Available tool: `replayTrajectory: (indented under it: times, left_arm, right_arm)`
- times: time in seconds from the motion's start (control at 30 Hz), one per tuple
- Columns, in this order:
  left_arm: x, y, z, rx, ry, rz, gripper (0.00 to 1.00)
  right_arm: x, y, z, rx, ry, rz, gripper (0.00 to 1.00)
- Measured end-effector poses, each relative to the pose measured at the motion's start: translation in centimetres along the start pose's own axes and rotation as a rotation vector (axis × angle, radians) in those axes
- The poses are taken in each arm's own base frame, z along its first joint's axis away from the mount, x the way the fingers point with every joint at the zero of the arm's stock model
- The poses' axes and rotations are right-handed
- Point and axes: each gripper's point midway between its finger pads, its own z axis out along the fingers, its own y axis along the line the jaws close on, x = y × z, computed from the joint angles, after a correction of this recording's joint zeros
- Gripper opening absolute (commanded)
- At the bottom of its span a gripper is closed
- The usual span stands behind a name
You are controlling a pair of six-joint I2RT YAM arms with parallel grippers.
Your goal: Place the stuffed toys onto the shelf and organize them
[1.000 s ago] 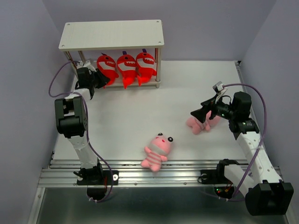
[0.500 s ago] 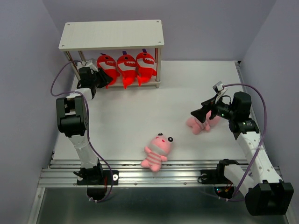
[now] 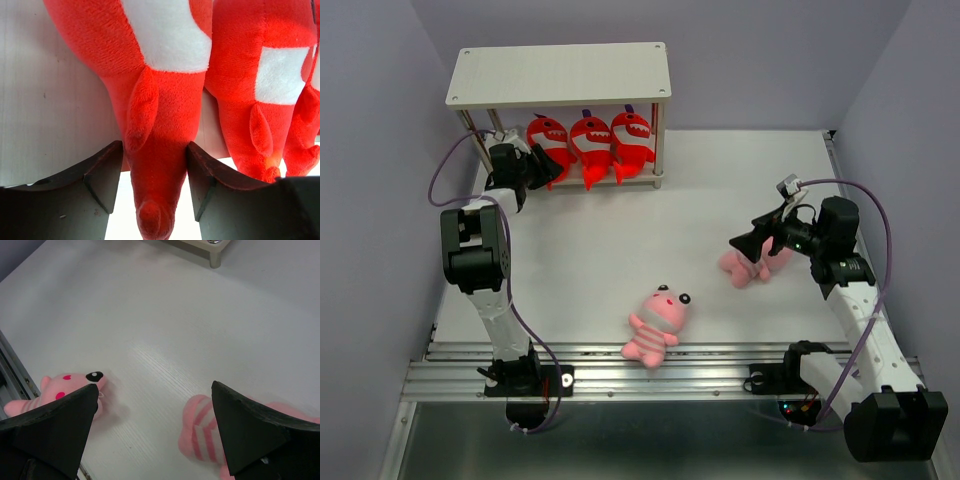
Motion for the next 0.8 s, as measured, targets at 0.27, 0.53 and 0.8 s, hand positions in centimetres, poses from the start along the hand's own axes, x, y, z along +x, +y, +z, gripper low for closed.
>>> replayTrajectory:
  times: [0.27, 0.53, 0.8]
  left_arm:
    - [-1.4, -0.4, -1.2, -0.003, -0.030, 0.006, 0.74]
    - [-4.4, -2.3, -3.2, 0.038, -0.094, 0.044, 0.99]
    - [-4.5, -1.8, -5.5, -0.003, -0.101, 0.073, 0.99]
  right_arm:
    - [0.0, -0.2, -0.1, 0.007, -0.002, -0.002, 1.00]
    - [0.0, -0.2, -0.1, 0.007, -0.001, -0.002, 1.00]
    - [0.0, -0.5, -0.2, 0.015, -0.003, -0.007, 1.00]
